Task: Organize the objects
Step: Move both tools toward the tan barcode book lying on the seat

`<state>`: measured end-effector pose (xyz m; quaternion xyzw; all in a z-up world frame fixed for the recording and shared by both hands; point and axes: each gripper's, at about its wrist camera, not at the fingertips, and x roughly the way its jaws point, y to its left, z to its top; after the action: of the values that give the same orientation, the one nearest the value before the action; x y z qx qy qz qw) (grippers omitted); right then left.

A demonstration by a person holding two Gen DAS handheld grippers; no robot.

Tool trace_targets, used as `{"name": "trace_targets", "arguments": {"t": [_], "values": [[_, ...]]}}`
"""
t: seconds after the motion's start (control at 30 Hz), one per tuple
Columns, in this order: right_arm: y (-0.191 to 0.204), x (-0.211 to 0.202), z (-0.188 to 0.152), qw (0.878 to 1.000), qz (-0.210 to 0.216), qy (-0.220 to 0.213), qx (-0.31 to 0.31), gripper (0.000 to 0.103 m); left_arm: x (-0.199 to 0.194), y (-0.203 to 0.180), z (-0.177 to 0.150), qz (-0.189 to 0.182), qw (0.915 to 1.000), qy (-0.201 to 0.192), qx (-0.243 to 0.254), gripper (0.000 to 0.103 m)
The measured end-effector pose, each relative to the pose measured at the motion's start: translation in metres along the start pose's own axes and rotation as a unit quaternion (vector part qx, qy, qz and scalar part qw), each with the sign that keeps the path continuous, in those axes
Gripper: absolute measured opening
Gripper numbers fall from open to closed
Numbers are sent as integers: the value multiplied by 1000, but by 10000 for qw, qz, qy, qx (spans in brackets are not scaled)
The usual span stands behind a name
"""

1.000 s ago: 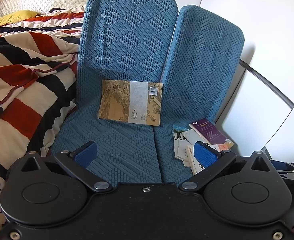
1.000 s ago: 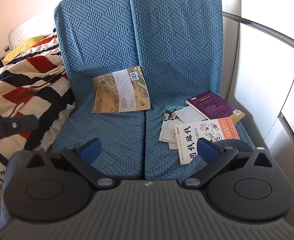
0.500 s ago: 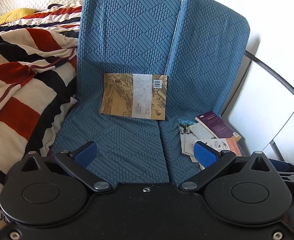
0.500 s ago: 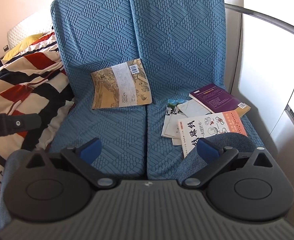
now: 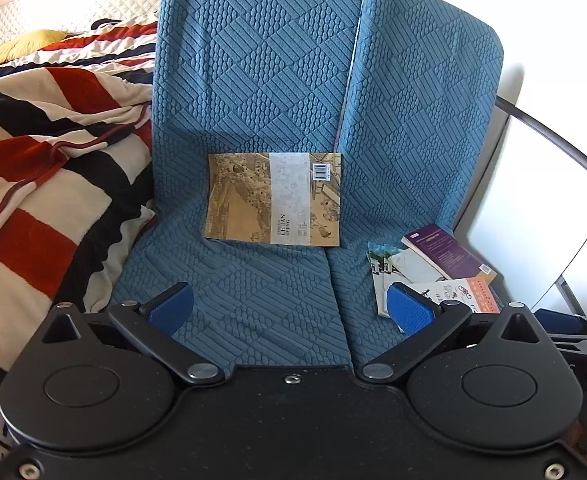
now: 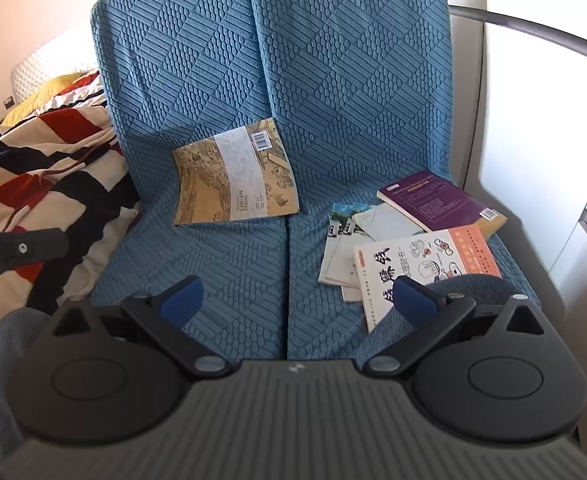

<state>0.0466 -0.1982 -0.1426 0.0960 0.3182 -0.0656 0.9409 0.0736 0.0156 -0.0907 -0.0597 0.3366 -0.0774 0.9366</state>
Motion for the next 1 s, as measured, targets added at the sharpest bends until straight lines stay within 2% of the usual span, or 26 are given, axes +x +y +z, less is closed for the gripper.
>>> {"name": "trace_targets", "arguments": {"t": [0.27,0.37,0.5,0.57,0.93,1.0], "values": [[-2,26,5,9997,113,-142,-138,103,33,10,4,103,9998,-134,-64,103],[-4,36,7,9994,189,-238,-159,103,40,14,4,177,9988,-440,-135,103],[-5,46,8,9985,260,-437,-209,102,55,15,11,235,9978,-621,-36,103],[-7,53,10,9984,327,-438,-144,102,64,17,13,340,9973,-647,54,103],[-4,88,26,9974,436,-567,-70,101,116,44,15,420,9966,-702,84,103],[-4,92,29,9968,472,-642,-79,98,123,47,15,399,9969,-671,129,103]]}}
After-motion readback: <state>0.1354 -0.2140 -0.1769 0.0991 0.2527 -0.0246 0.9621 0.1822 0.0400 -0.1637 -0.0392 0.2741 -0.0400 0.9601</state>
